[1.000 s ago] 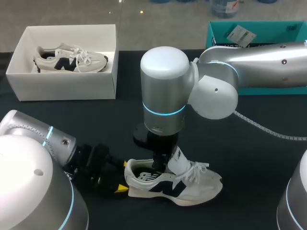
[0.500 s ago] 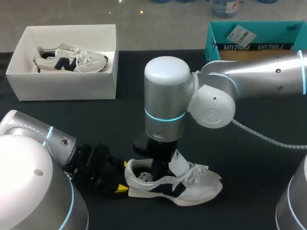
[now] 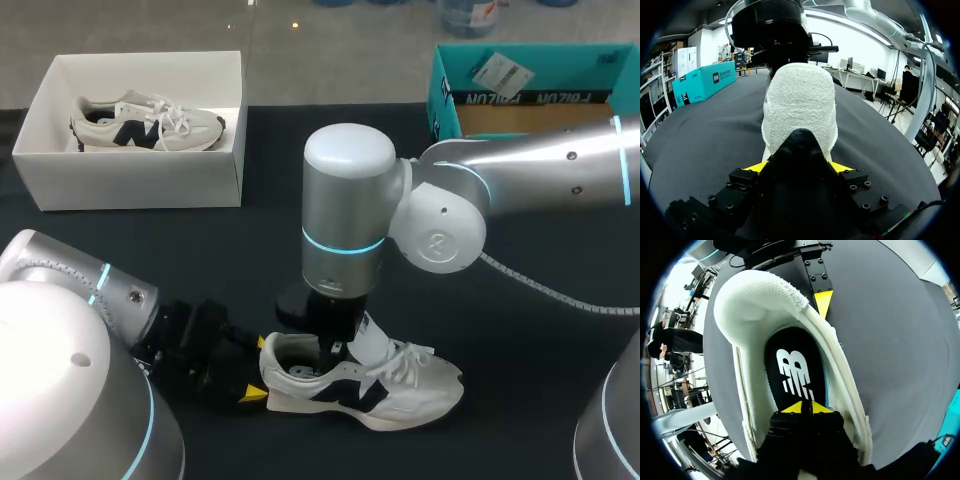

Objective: Take the shoe out of the shoebox, open the shoe tongue, remove and reinsert the insole, then place the shoe into the shoebox

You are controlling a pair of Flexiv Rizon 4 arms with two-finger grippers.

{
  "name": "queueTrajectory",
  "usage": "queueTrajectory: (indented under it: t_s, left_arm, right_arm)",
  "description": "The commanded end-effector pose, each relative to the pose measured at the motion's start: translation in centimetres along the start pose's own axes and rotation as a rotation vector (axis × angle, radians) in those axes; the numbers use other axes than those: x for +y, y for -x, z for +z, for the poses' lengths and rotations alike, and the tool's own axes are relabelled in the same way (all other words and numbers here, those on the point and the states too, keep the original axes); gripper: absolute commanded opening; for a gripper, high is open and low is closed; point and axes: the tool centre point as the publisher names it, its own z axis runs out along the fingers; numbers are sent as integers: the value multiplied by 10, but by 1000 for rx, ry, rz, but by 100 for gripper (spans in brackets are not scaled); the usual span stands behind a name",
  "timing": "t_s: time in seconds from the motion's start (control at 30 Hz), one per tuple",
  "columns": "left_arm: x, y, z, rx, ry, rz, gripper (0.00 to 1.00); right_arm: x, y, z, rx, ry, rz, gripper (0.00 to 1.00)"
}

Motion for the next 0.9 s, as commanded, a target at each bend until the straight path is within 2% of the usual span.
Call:
queueTrajectory:
  t_s: [0.03,0.37,0.6,0.9]
  left_arm:
    - [2,0,5,-1,3,0,0]
    - [2,0,5,-1,3,0,0]
    - [2,0,5,-1,3,0,0]
    - [2,0,5,-1,3,0,0]
  right_arm:
    - [2,0,9,12,5,-7,0]
    - [-2,0,-9,50,21,-12,0]
    - [-3,-3,-33,37,24,-23,0]
    - [-7,-6,-53,-1,17,-22,0]
